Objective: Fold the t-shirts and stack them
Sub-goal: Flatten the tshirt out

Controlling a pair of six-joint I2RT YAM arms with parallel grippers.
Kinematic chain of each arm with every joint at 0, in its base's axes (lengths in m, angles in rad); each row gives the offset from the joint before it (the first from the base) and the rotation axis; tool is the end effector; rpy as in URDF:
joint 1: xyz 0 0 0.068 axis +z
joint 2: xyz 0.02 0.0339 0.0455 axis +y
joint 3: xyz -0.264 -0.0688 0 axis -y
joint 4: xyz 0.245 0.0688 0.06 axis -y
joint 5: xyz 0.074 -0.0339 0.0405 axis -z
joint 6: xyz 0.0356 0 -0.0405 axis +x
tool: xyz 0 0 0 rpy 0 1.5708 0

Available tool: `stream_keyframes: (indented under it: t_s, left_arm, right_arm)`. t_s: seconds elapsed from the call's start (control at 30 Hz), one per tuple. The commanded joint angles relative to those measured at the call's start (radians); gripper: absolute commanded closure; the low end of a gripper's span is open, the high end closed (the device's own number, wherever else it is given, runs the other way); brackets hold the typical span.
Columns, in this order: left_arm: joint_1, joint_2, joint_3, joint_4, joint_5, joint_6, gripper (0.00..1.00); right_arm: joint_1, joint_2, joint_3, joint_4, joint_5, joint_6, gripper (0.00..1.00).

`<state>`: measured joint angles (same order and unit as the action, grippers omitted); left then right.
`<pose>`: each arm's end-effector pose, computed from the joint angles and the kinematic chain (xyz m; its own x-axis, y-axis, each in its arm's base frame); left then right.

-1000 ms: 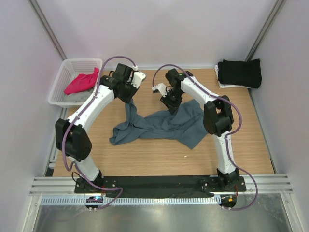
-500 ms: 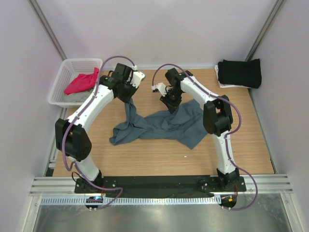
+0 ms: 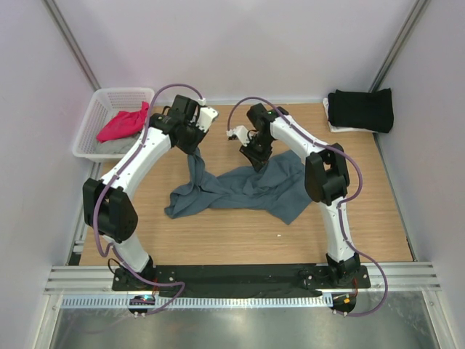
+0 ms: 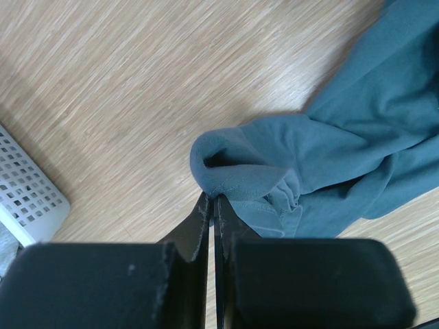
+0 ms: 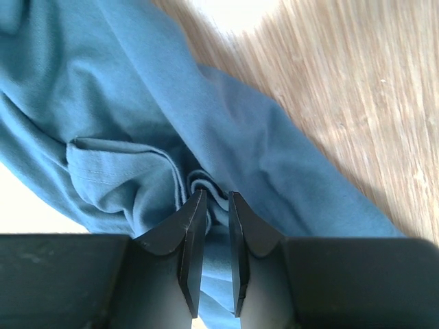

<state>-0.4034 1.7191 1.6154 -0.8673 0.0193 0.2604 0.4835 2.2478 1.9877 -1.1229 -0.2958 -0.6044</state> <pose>0.3407 -0.1462 0.3185 -0.6300 0.5488 -0.5495 0.5844 0.8010 0.1299 0.4005 0.2220 0.2081 -0.4356 -0.8427 -0.3164 -0.8998 0.4165 0.1296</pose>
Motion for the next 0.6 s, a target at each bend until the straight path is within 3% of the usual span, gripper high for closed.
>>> stream_keyframes:
  t_s: [0.0,0.57]
  left_arm:
    - [0.008,-0.01,0.011,0.04,-0.001,-0.015,1.0]
    - [0.008,-0.006,0.015,0.039,0.002,-0.016,1.0]
  right_arm:
    - [0.013,-0.01,0.005,-0.003,-0.02,0.002,0.75]
    - [0.018,-0.019,-0.013,0.008,0.004,-0.008,0.75]
